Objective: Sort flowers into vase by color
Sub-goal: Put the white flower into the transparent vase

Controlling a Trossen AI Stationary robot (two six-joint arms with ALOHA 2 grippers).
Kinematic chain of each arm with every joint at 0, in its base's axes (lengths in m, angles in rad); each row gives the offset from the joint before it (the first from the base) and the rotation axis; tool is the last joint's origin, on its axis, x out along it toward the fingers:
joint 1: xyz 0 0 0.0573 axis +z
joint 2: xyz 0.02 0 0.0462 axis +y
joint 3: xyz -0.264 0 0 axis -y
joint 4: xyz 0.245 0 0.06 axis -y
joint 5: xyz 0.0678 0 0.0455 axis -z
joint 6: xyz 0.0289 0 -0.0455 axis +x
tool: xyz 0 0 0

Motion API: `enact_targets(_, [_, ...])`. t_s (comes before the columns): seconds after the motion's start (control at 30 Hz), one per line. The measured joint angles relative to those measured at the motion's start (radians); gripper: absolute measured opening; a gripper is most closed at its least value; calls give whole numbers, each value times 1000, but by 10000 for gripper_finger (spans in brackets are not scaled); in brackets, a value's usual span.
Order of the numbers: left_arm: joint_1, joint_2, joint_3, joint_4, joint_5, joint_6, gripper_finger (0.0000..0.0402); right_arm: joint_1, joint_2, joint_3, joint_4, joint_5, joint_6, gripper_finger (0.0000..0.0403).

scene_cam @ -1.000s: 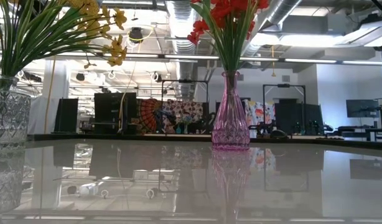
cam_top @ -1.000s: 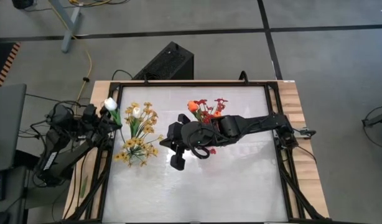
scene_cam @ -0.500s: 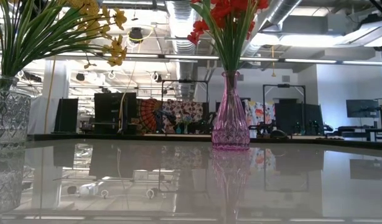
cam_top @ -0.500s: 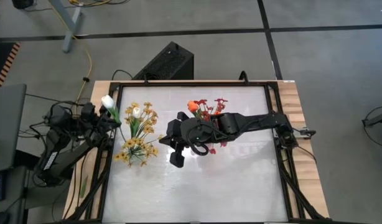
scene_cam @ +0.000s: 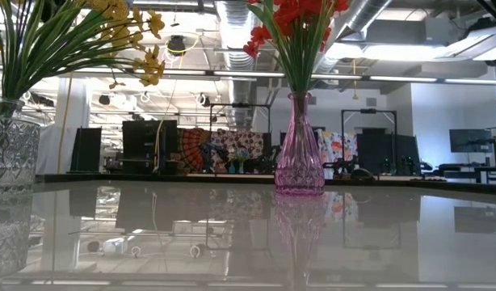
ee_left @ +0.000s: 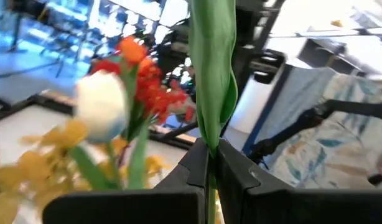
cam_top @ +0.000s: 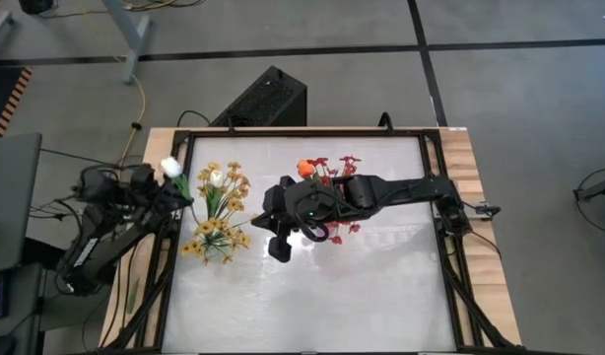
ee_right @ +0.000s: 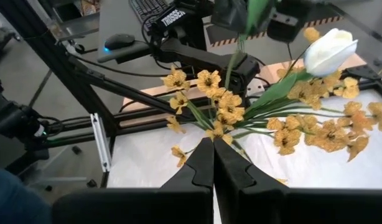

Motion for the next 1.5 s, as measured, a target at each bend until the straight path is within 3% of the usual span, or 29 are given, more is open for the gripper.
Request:
enact_targets(0.33, [-6, 0, 1, 124, 102, -18, 0, -28, 0, 0, 0, -53, 155, 27])
enact_targets(0.57, [-231, 3, 2, 165, 83, -2, 0, -32, 0, 0, 8, -52, 216, 27])
enact_targets(0.67, [-277, 3, 2, 165, 45, 62, 0, -31, 0, 0, 39, -51, 237, 27])
enact_targets(1.13, [-286, 3, 2, 9, -93, 211, 0, 18, -1, 0, 52, 5, 216, 27])
enact_targets(1.5, [-286, 3, 2, -54, -47, 240, 0, 23, -1, 0, 51, 1, 150, 27])
